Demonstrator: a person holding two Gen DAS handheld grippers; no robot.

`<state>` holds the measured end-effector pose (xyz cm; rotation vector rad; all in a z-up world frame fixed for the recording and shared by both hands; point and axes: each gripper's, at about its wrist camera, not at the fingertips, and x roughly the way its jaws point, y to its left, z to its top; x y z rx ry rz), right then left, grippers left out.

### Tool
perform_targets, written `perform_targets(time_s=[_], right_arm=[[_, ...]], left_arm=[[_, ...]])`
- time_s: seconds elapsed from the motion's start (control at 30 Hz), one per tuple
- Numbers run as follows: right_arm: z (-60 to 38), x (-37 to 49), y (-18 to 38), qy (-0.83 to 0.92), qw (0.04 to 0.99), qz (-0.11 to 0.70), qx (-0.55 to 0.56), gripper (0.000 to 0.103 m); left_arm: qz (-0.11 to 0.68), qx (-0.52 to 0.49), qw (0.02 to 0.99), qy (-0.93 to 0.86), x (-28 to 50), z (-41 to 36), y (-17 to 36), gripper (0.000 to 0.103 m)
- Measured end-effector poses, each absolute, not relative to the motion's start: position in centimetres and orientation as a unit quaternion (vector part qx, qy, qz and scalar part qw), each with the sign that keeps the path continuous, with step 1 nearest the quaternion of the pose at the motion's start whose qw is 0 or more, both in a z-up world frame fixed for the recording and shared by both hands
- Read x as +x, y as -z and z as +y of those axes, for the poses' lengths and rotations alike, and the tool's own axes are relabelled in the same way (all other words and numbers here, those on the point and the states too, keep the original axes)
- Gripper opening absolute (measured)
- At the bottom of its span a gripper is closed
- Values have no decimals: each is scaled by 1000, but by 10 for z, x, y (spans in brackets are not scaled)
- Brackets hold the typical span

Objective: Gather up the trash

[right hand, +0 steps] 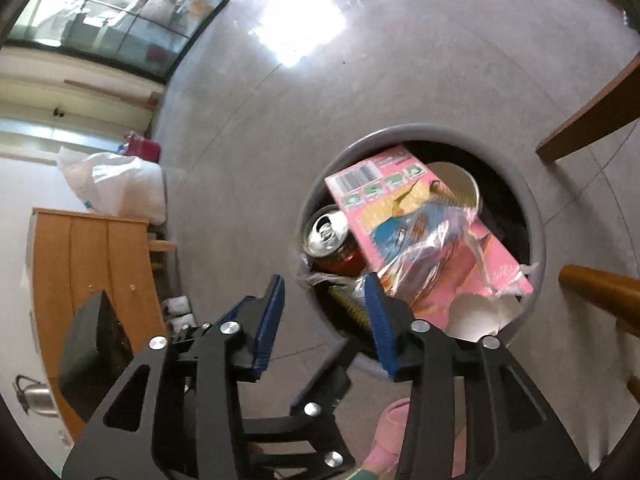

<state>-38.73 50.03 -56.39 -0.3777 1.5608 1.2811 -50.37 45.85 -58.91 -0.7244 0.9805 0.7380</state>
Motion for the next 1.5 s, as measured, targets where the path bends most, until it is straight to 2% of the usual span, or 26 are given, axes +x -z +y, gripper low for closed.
perform_targets(time_s=[0.07, 0.5, 0.73, 0.9, 1.17, 1.3, 1.5], right_arm=[[496, -386, 556, -539, 516, 648, -155, 49], [465, -358, 521, -528, 547, 635, -135, 51], [447, -364, 461, -547, 554, 614, -130, 51], [439, -381, 378, -575, 555, 589, -117, 55], [408, -395, 193, -622, 579, 521, -74, 61], [353, -365, 101, -609, 641, 465, -34, 68], [229, -296, 30, -507, 757, 412, 9, 75]], left_arm=[[451, -325, 760, -337, -505, 454, 584, 95], [436, -312, 768, -350, -501, 442, 557, 95], [419, -312, 776, -353, -512, 431, 505, 95], [392, -320, 775, -377, -540, 431, 427, 95], [346, -284, 787, -425, -560, 443, 271, 95], [343, -216, 816, -411, -528, 440, 185, 95], [314, -149, 873, -343, -444, 398, 82, 96]])
